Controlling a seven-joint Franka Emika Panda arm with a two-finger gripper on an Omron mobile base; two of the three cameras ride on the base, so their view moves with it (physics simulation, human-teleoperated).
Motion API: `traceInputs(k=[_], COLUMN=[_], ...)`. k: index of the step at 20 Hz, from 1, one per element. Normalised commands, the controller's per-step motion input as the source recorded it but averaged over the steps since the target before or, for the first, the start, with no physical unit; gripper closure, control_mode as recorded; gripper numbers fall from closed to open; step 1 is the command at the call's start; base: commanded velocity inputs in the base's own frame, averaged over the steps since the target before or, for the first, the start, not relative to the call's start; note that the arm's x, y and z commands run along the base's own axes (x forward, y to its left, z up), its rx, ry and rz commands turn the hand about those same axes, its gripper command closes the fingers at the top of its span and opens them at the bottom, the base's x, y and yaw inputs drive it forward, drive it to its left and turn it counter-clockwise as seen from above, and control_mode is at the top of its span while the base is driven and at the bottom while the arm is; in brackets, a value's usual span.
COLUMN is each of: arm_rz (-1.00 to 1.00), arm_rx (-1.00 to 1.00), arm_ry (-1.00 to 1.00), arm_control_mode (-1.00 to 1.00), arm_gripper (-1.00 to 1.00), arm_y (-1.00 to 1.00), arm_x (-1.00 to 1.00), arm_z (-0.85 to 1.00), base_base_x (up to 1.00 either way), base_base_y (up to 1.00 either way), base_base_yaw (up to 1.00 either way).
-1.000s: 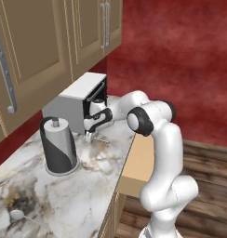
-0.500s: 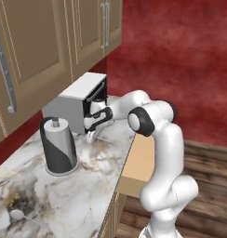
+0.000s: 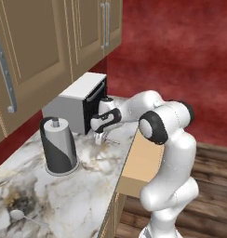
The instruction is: Organize the utensils by type. Pick up the wooden spoons from the counter and place them in the open cabinet. Then pick up the metallic utensils from the counter and place them in the open drawer.
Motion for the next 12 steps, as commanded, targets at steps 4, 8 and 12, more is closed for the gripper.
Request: traceInputs(k=[4, 8, 12], arm_rz=[-0.03, -0.28, -0.41], arm_rx=[0.0, 0.12, 0.24], arm_ry=[-0.14, 0.04, 0.13], arm_control_mode=[-1.0, -1.0, -1.0], arm_gripper=[1.0, 1.0, 1.0], arm_y=[-0.67, -0.74, -0.75], arm_x=[-0.33, -0.1, 0.0], arm_z=[0.52, 0.23, 0.08], base_base_x=[0.0, 0.0, 0.0], base_base_y=[0.0, 0.0, 0.0], base_base_yaw=[0.0, 0.0, 0.0])
